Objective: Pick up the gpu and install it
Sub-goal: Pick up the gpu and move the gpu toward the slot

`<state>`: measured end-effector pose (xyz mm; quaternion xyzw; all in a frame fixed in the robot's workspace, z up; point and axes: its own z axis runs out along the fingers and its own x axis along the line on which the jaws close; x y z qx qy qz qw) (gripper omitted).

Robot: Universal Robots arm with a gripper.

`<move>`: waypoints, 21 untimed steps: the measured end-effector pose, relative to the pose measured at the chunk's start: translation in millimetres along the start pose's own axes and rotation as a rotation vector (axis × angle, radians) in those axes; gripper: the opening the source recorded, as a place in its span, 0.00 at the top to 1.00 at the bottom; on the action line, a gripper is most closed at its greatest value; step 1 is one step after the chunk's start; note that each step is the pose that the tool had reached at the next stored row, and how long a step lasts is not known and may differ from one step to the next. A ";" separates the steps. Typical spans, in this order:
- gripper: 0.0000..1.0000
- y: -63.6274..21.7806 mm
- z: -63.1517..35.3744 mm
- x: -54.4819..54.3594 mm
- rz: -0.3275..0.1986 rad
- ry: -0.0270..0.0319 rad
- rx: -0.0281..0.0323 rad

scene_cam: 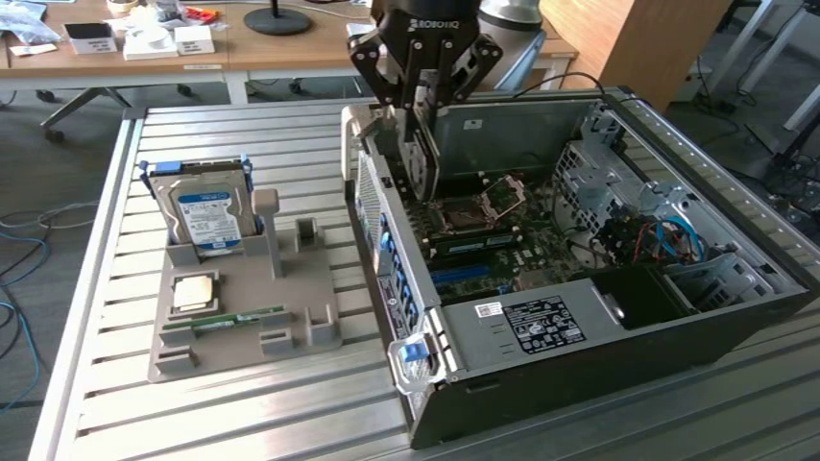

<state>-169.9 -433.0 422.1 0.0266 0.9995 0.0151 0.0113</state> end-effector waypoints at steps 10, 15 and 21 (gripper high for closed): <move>0.73 1.2 0.4 -19.4 0.000 0.0000 0.0001; 0.73 1.7 0.7 -27.7 0.000 0.0000 0.0000; 0.73 2.5 1.0 -42.3 0.000 0.0000 0.0000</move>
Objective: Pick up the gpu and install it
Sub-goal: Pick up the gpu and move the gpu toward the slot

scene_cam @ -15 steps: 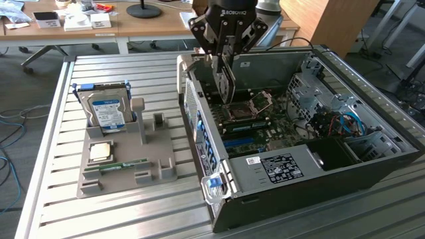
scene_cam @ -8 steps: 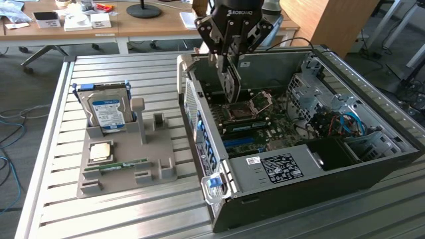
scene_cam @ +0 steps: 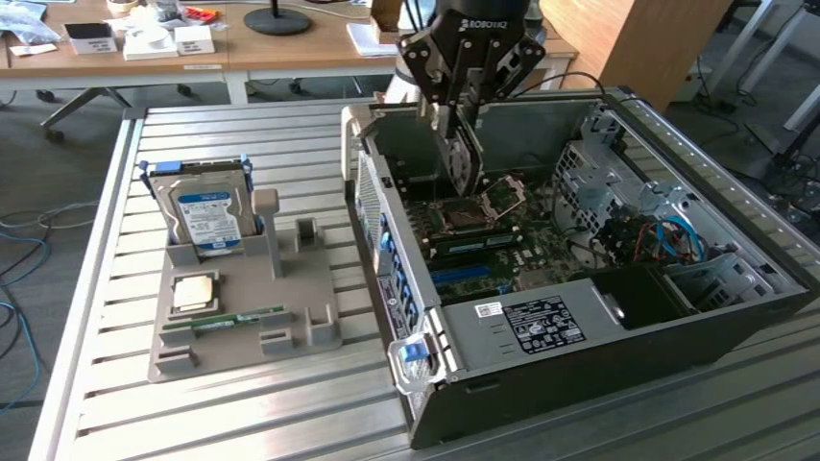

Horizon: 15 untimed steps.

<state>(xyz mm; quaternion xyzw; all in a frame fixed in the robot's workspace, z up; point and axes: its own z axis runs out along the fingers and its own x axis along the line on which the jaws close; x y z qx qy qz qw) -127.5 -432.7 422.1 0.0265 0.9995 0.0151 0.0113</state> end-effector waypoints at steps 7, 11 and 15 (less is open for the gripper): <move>0.73 0.9 0.4 -16.9 0.000 0.0000 0.0000; 0.73 1.4 0.6 -24.3 0.000 0.0000 0.0001; 0.73 1.8 0.7 -29.4 0.000 0.0000 0.0001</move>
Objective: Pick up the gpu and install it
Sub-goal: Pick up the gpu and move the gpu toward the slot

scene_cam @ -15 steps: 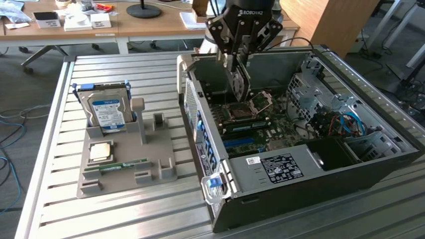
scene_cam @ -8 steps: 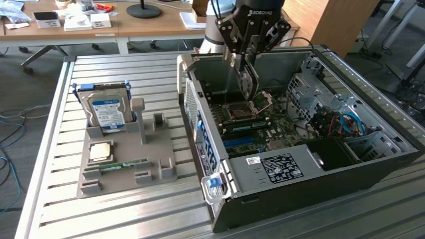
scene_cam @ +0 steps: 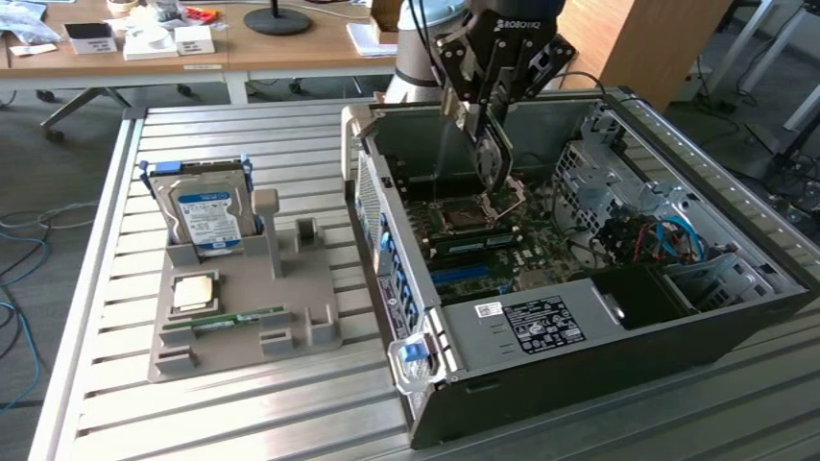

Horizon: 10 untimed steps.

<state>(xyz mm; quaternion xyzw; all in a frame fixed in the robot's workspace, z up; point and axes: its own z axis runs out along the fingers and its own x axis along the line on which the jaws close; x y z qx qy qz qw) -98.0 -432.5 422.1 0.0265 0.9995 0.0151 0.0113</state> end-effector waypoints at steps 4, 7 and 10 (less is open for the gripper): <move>0.73 0.6 0.2 -2.2 0.000 0.0000 -0.0001; 0.73 0.9 0.3 -4.2 0.000 0.0000 -0.0001; 0.73 1.2 0.3 -6.5 0.000 0.0000 -0.0001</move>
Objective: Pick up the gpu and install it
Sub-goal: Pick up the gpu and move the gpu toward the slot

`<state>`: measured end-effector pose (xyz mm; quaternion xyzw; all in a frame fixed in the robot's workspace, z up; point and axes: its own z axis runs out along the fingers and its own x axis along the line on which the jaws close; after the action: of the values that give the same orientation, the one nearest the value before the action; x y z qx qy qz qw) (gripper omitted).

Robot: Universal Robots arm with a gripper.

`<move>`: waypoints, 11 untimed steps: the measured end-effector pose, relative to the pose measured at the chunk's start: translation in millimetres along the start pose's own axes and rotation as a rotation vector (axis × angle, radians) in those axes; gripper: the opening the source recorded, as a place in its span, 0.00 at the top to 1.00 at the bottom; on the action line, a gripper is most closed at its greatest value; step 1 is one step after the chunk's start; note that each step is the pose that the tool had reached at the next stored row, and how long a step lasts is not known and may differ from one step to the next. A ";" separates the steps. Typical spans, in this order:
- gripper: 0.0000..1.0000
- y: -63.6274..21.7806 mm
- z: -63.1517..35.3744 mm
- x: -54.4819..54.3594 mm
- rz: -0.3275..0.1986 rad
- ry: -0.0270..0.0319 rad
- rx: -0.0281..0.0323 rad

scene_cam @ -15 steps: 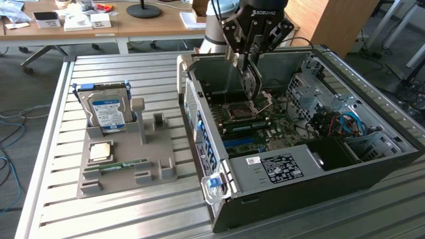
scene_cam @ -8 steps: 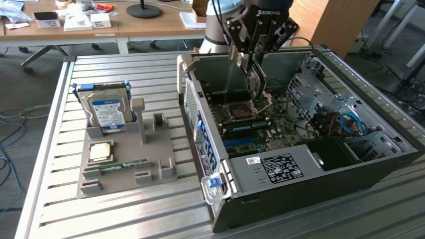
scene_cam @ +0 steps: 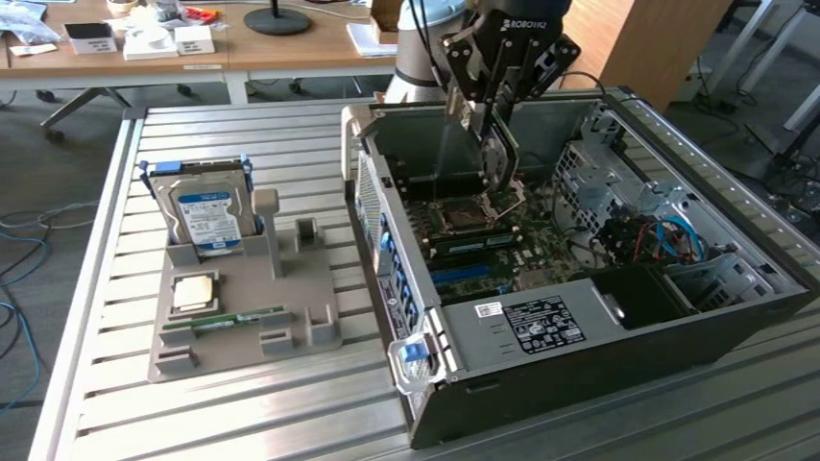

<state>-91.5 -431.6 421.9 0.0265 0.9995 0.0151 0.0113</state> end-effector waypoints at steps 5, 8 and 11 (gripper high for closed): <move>0.73 0.5 0.1 -4.9 0.000 0.0000 0.0000; 0.73 0.8 0.2 -8.1 0.000 0.0000 0.0000; 0.73 1.2 0.3 -12.2 0.000 0.0000 0.0000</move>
<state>-79.2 -431.0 421.9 0.0264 0.9995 0.0151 0.0113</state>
